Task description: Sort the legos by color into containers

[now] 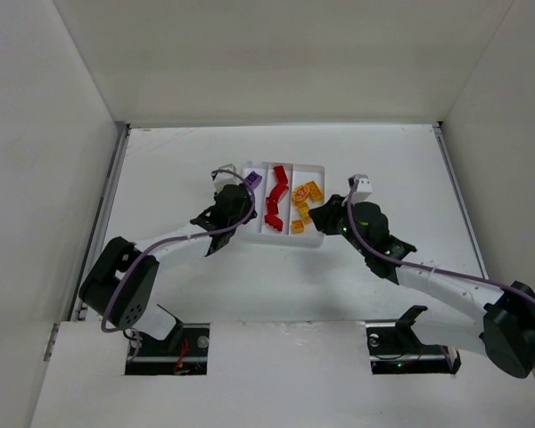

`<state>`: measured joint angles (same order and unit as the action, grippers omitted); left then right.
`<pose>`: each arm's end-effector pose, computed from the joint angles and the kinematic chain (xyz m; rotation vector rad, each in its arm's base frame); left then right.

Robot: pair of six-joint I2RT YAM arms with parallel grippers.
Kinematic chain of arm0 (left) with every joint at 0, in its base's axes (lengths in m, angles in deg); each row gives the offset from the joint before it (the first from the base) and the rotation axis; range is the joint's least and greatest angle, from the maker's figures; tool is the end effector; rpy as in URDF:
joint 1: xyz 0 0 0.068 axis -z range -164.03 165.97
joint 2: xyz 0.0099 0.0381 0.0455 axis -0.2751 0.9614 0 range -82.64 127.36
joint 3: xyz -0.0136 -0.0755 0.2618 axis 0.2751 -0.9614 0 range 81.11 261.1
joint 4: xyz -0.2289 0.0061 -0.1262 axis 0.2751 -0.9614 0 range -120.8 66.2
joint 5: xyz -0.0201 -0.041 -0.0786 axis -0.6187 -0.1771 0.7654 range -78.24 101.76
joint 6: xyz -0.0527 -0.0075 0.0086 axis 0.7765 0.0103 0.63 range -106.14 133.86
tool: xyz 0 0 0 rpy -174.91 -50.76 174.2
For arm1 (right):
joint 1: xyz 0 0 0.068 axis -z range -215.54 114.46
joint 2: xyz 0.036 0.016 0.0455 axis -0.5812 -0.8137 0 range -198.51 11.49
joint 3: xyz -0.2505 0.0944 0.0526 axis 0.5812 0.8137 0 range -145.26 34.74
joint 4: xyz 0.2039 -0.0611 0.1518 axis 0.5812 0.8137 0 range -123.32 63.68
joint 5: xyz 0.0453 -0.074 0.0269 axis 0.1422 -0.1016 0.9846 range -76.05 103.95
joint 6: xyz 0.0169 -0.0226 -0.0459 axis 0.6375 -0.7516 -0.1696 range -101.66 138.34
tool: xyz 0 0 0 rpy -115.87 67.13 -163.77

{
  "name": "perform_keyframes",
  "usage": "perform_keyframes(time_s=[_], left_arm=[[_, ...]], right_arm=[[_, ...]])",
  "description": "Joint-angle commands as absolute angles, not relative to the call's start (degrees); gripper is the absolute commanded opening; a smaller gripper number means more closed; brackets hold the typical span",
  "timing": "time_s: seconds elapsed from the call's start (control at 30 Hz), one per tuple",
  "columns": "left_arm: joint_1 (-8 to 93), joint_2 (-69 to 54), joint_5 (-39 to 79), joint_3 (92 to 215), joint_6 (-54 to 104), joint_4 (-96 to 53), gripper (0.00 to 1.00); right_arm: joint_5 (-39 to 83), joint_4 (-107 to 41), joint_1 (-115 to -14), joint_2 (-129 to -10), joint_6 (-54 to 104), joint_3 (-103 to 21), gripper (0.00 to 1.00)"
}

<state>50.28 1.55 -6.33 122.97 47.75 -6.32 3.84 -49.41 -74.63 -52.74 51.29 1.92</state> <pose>0.2645 -0.1671 0.2102 -0.1960 2.0006 -0.4528 0.1984 0.1533 0.2459 0.0262 1.8947 0.7132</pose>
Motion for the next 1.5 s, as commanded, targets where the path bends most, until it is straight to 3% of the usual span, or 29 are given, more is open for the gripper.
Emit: perform_keyframes(time_s=[0.0, 0.33, 0.5, 0.9, 1.07, 1.27, 1.33, 1.47], left_arm=[[51.5, 2.0, -7.6, 126.1, 43.8, -2.7, 0.28], [51.6, 3.0, -7.9, 128.1, 42.8, -2.9, 0.46], [50.9, 1.6, -7.9, 127.5, 43.0, -3.6, 0.48], [45.4, -24.1, -10.8, 115.0, 55.0, -17.0, 0.49], [38.1, -32.4, -9.8, 110.4, 59.7, -28.4, 0.52], [32.7, -36.4, -9.2, 106.6, 63.1, -36.3, 0.55], [31.4, -37.9, -8.6, 105.2, 63.9, -37.3, 0.57], [29.6, -40.0, -6.3, 103.3, 64.3, -37.6, 0.57]], right_arm=[[3.4, -54.3, -74.7, -51.3, 50.9, 2.2, 0.33], [3.4, -54.9, -74.4, -50.9, 51.1, 2.7, 0.45], [3.3, -55.0, -74.4, -50.6, 51.1, 2.8, 0.49], [-7.2, -55.1, -69.7, -45.0, 53.3, 7.2, 0.51], [-8.6, -55.0, -64.1, -43.3, 56.8, 9.9, 0.7], [-9.3, -54.8, -60.5, -43.9, 59.3, 11.4, 0.84], [-10.0, -54.8, -60.0, -43.9, 59.6, 11.6, 1.0], [-13.3, -53.8, -59.8, -43.7, 59.4, 11.7, 1.0]])
